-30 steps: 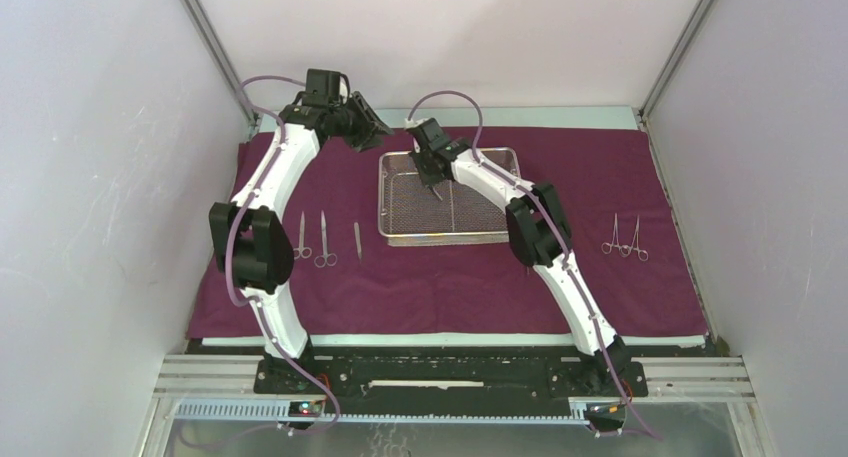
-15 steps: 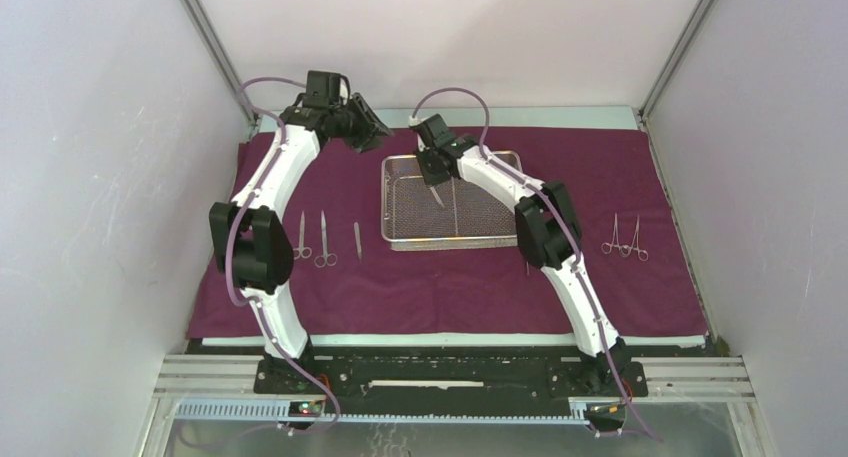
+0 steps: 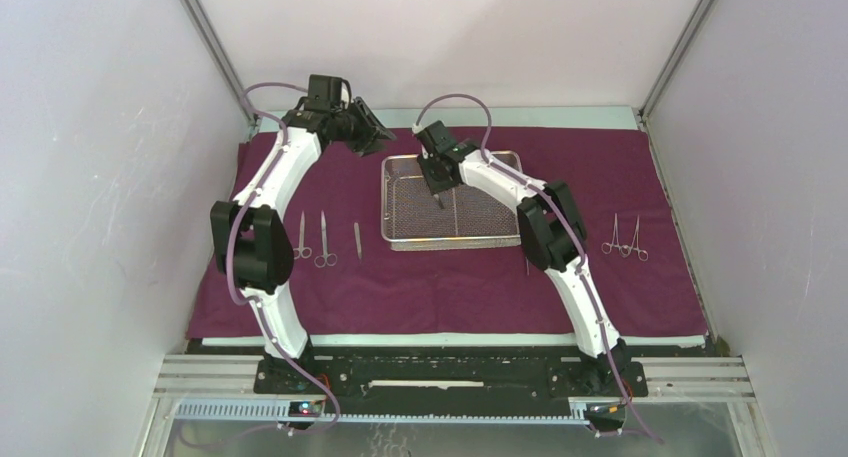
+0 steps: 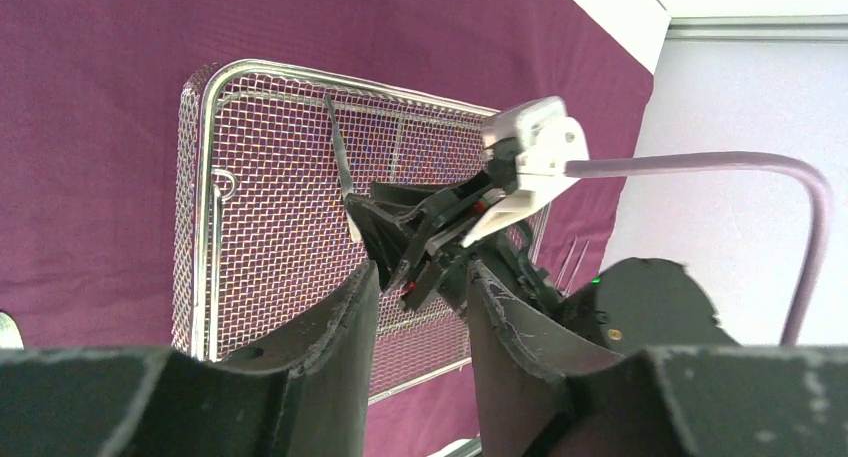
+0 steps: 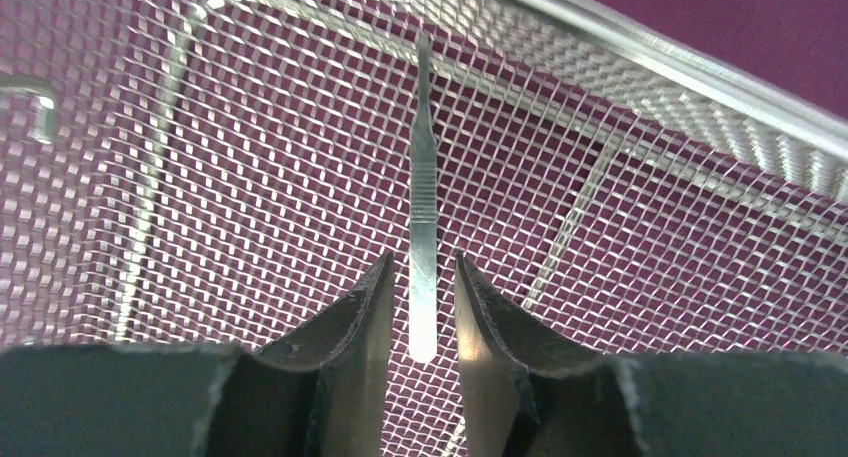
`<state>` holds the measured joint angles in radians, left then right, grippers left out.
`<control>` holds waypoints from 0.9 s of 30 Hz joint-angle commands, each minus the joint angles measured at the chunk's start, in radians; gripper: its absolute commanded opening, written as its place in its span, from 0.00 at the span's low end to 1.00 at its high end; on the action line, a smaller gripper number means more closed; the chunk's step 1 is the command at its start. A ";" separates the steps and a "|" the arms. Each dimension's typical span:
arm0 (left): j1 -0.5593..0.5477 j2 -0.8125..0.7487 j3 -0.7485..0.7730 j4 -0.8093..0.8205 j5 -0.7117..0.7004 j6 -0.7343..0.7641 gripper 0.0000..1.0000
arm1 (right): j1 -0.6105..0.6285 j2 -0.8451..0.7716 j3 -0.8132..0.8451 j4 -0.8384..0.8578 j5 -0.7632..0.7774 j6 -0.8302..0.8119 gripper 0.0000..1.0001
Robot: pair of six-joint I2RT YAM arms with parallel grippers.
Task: Open and lay out the surgical kit
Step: Pick up the medical item from the container.
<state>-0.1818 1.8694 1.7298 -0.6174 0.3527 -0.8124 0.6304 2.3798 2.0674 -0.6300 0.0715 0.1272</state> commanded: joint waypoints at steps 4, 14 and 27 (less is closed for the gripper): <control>0.005 -0.044 -0.013 0.023 0.026 -0.006 0.42 | 0.012 -0.038 -0.089 0.026 0.049 0.007 0.39; -0.006 -0.026 -0.016 0.031 0.030 -0.012 0.43 | 0.026 0.037 -0.067 -0.039 0.039 0.003 0.26; -0.100 0.085 -0.081 0.114 -0.012 -0.071 0.41 | -0.066 -0.051 -0.217 0.114 -0.199 0.135 0.07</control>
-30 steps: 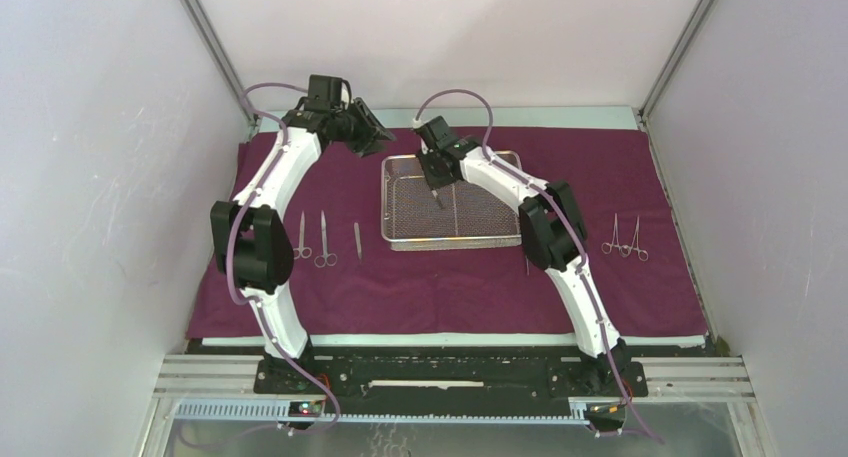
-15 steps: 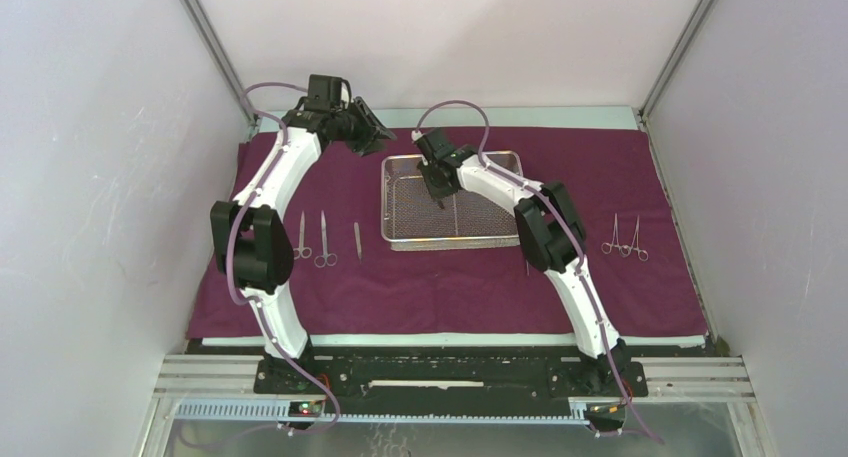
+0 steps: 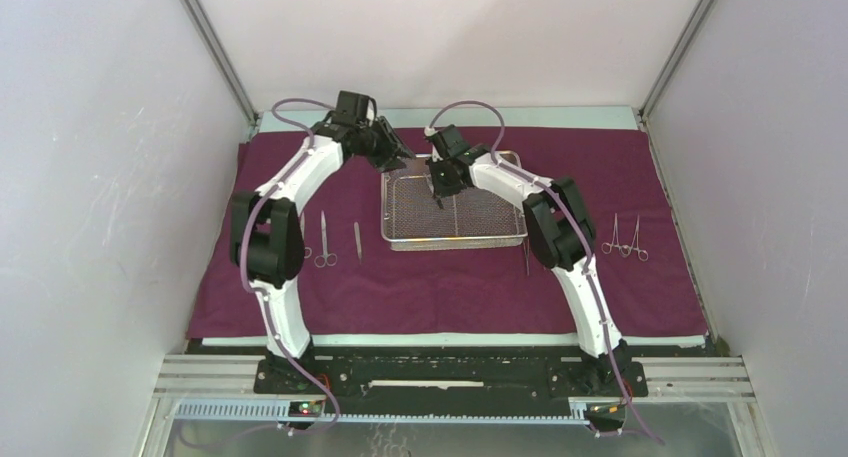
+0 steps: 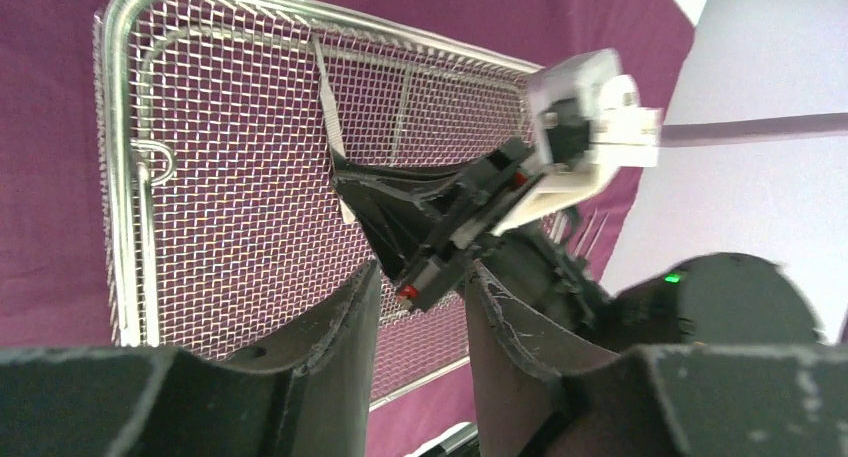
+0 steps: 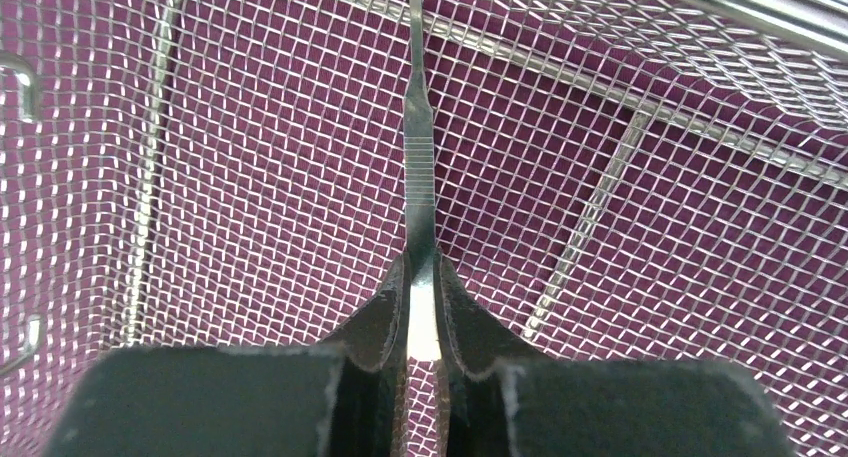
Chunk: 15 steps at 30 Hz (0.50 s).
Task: Open and lay out the surgical kit
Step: Pick up the medical item from the container.
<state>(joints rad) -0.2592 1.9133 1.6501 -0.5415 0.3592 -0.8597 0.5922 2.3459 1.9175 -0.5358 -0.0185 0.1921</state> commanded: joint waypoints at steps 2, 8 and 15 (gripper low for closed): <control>-0.037 0.067 0.014 0.037 -0.033 -0.023 0.41 | -0.036 -0.025 -0.071 0.029 -0.127 0.075 0.07; -0.083 0.145 0.088 -0.002 -0.082 -0.014 0.40 | -0.040 -0.040 -0.078 0.038 -0.159 0.082 0.07; -0.106 0.244 0.180 -0.041 -0.117 -0.003 0.40 | -0.057 -0.050 -0.102 0.064 -0.207 0.102 0.06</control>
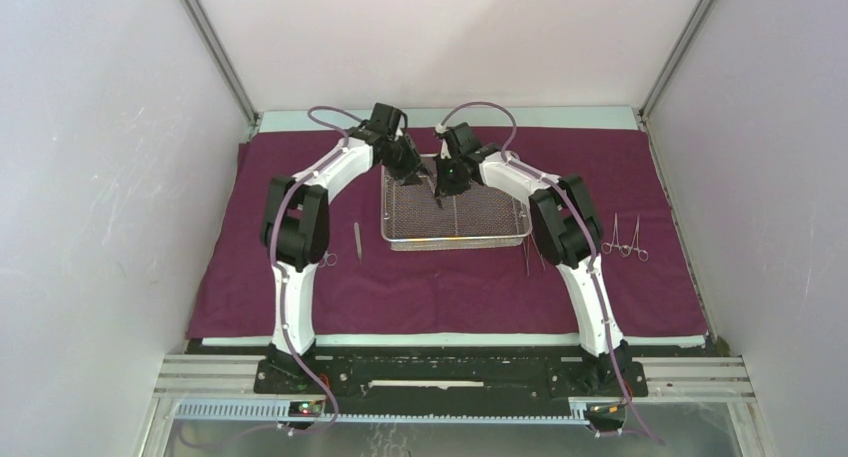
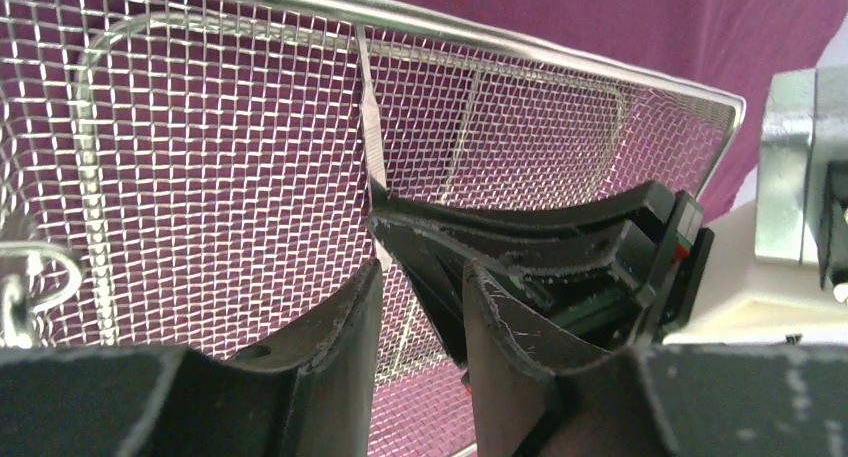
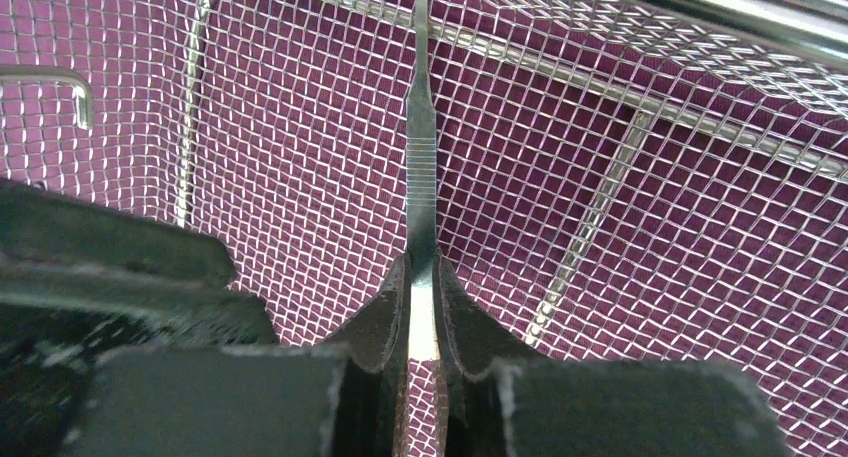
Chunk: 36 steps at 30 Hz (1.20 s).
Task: Open and lay out the surgical kit
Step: Pick up the medical item from the container.
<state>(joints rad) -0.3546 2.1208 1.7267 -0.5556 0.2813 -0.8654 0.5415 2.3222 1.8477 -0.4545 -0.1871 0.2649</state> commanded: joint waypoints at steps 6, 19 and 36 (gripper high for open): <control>-0.020 0.095 0.158 -0.050 -0.060 0.001 0.40 | -0.027 -0.032 -0.054 0.012 -0.085 0.049 0.06; -0.020 0.168 0.184 -0.049 -0.066 -0.007 0.37 | -0.053 -0.026 -0.076 0.044 -0.140 0.073 0.06; -0.030 0.234 0.209 -0.035 -0.054 -0.023 0.32 | -0.097 -0.020 -0.117 0.111 -0.265 0.130 0.06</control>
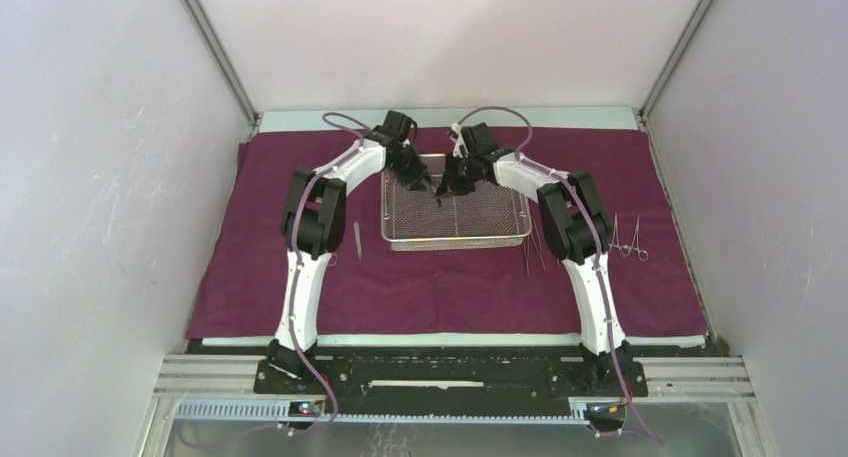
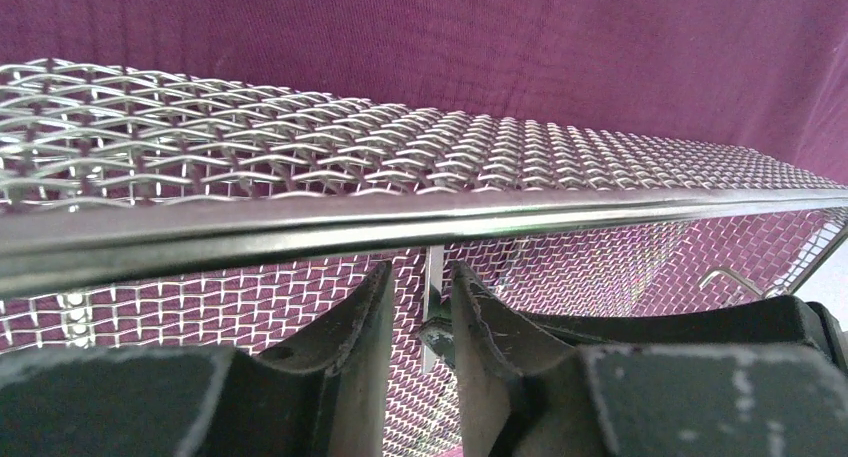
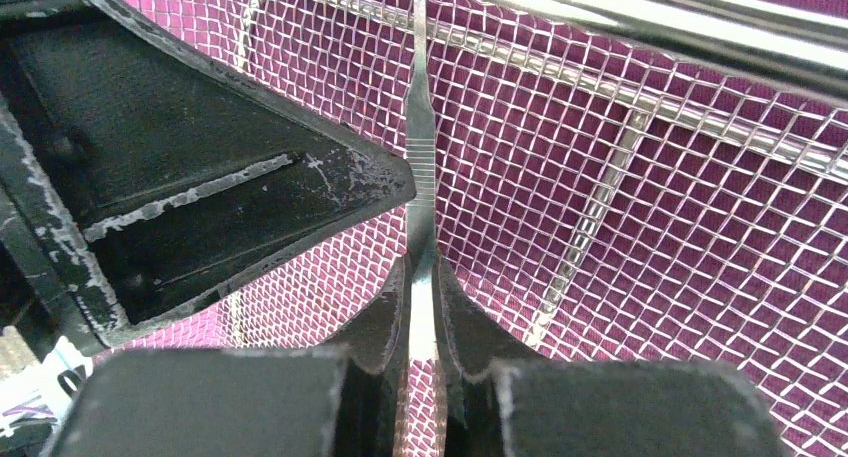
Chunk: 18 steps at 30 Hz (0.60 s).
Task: Open and lay out the surgical kit
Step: Pick up the medical item from the container.
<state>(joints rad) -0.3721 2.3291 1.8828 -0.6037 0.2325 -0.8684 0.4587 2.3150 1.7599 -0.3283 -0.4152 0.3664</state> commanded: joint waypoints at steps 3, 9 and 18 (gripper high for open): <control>-0.017 0.034 0.053 0.013 -0.010 -0.023 0.31 | -0.026 -0.011 -0.037 0.007 -0.081 0.052 0.06; -0.025 0.049 0.059 0.013 -0.021 -0.033 0.29 | -0.038 -0.014 -0.049 0.046 -0.154 0.081 0.06; -0.027 0.055 0.065 0.013 -0.010 -0.041 0.22 | -0.056 -0.012 -0.055 0.101 -0.241 0.129 0.06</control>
<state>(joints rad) -0.3840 2.3524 1.9079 -0.5999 0.2352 -0.8932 0.4110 2.3150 1.7073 -0.2691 -0.5968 0.4587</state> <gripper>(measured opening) 0.236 0.126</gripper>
